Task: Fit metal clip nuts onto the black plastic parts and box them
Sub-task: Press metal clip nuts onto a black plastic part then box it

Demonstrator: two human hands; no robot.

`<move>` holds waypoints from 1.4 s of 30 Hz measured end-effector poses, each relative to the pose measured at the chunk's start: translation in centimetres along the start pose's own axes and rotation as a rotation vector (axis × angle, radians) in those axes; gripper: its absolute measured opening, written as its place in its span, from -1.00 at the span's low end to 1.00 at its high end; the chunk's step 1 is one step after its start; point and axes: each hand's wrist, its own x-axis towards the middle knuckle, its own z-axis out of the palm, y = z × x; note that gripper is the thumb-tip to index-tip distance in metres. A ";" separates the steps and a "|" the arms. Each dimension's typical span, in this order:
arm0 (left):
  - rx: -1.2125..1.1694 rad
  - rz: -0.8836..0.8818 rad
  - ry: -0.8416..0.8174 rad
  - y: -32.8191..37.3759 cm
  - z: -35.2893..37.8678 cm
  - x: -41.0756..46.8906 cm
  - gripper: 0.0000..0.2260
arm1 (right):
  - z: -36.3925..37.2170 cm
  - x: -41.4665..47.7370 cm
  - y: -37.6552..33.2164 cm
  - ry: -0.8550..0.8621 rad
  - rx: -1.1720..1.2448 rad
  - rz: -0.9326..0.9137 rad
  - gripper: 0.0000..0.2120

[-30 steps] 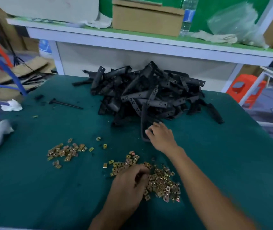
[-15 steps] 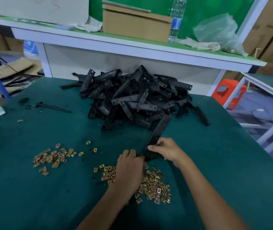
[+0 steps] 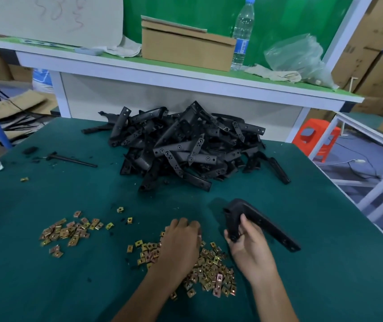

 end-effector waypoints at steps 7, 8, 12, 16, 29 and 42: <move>-0.277 -0.043 0.037 1.2 -1.0 -1.3 -0.87 | -0.9 -0.7 0.3 -0.002 0.134 0.050 -0.73; -0.367 -0.064 0.035 1.5 -1.2 -1.6 -0.85 | -1.0 -0.8 0.3 -0.001 0.144 0.066 -0.73; -0.721 -0.207 -0.016 2.8 -2.1 -2.9 -0.88 | -0.8 -1.2 0.6 -0.020 0.185 0.109 -0.73; -0.935 -0.333 -0.073 3.2 -2.1 -4.0 -0.89 | -0.8 -1.5 0.6 -0.016 0.163 0.119 -0.72; -1.330 -0.435 -0.061 4.6 -3.0 -4.1 -0.83 | -1.3 -1.7 1.4 -0.203 0.080 0.103 -0.68; -1.404 -0.491 0.038 5.3 -2.2 -4.3 -0.89 | -1.5 -1.8 1.5 -0.203 0.003 0.153 -0.76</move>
